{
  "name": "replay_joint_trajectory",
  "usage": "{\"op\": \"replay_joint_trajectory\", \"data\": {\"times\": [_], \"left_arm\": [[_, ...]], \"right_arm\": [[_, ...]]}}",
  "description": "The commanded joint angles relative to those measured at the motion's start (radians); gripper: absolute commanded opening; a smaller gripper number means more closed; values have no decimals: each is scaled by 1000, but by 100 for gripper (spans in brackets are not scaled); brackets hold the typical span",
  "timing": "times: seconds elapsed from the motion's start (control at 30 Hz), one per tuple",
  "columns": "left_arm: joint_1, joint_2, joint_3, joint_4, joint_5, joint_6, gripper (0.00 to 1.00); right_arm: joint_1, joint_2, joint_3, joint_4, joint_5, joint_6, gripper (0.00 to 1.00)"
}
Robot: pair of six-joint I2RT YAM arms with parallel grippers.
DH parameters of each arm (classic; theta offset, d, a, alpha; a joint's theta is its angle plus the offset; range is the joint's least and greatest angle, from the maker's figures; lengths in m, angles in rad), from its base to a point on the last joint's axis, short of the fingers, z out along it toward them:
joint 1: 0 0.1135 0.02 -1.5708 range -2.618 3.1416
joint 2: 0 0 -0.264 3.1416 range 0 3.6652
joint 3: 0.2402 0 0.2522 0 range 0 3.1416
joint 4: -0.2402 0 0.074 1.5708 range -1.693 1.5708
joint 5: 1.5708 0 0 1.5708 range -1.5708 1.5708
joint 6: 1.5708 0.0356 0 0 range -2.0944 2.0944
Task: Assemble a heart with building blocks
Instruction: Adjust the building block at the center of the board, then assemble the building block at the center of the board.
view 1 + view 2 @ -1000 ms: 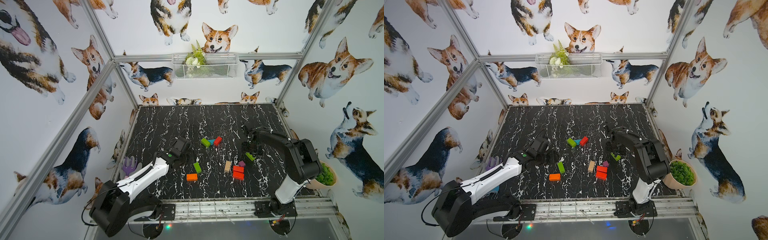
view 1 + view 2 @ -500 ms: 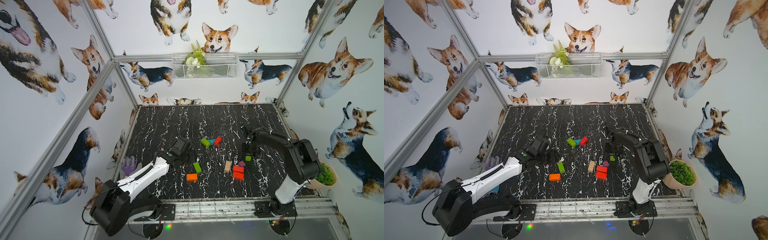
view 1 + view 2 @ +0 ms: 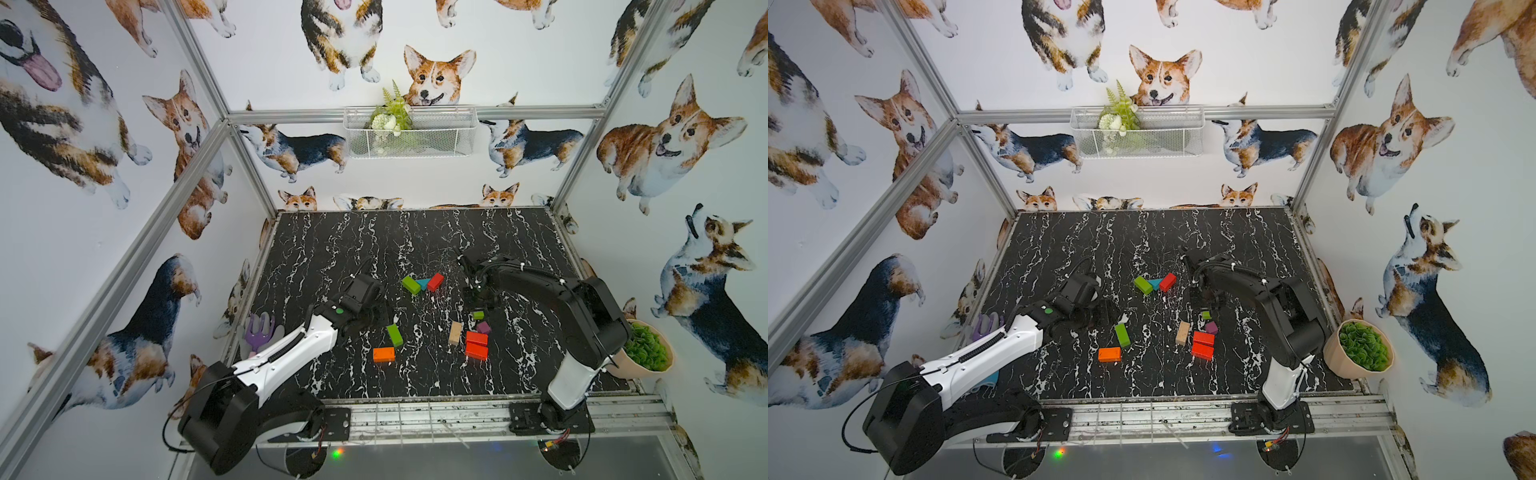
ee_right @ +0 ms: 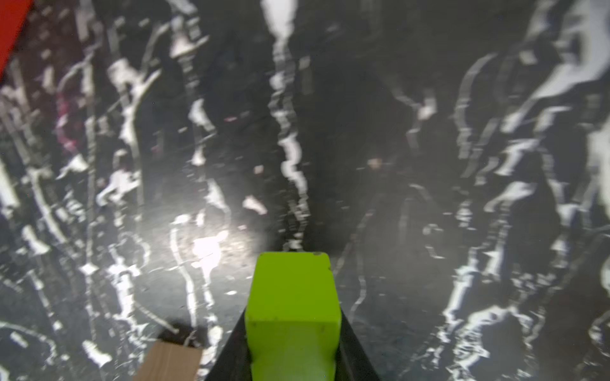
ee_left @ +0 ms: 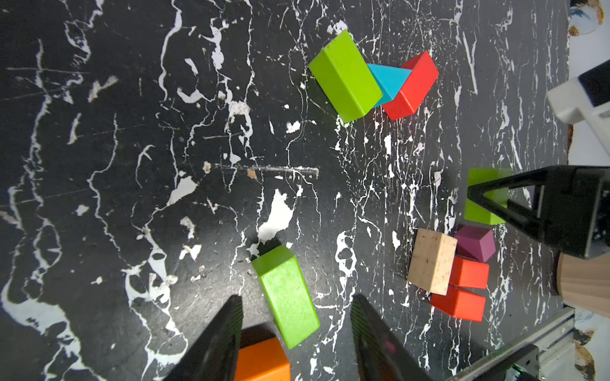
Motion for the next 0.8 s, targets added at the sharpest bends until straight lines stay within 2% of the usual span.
{"op": "replay_joint_trajectory", "data": {"times": [0.0, 0.13, 0.3, 0.5, 0.77], "left_arm": [[1, 3, 3, -4, -13, -1, 57], [1, 11, 0, 3, -7, -4, 57], [1, 3, 3, -2, -12, -4, 57], [1, -2, -5, 0, -18, -4, 57], [1, 20, -3, 15, -6, -6, 57]], "right_arm": [[20, 24, 11, 0, 20, -16, 23], [25, 17, -7, 0, 32, -5, 52], [30, -32, -34, -22, 43, 5, 67], [47, -112, -74, -66, 74, 26, 71], [45, -111, -85, -112, 138, 60, 64]]}}
